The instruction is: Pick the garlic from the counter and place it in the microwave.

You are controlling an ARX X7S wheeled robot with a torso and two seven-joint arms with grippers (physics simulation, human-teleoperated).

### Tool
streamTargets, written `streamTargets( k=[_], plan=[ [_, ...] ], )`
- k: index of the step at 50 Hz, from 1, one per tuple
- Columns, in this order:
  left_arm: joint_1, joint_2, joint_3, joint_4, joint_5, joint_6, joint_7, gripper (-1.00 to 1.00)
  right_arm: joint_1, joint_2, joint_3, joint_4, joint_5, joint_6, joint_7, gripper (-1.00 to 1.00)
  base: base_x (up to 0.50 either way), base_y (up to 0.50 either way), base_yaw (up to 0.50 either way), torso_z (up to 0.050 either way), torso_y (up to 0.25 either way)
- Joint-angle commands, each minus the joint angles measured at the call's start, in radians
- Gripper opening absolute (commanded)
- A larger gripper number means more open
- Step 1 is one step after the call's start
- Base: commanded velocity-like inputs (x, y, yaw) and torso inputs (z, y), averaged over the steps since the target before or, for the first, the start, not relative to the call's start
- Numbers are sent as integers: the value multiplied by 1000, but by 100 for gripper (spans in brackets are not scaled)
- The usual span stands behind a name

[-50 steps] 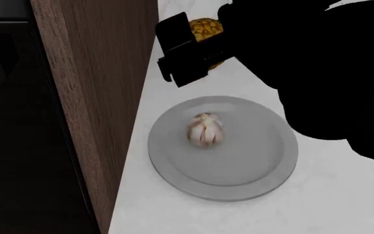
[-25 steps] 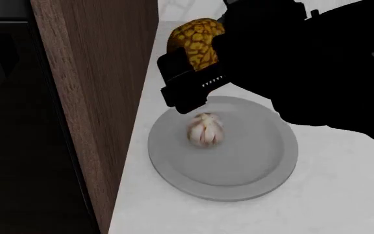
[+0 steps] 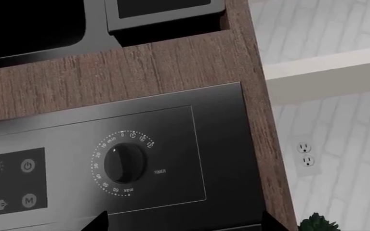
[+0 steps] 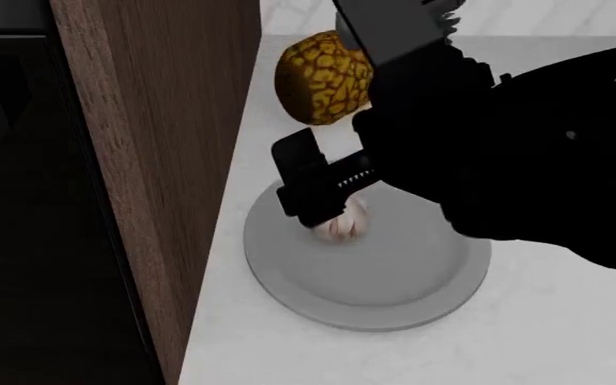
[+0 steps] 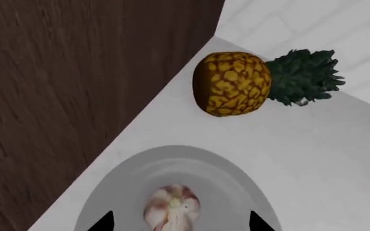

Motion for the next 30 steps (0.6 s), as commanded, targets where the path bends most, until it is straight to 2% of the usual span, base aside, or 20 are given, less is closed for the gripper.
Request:
streamTargets(
  k=[1,30],
  plan=[
    [0,3,-16,0,-16,-8,0,100,-46,-14,-3,33,-5,-5,-8,100,0,0,0,0,0],
    [0,-15,90,0,75,43,0,100,-147,-98,-1,193,-24,-23,-59,100,0,0,0,0,0]
  ],
)
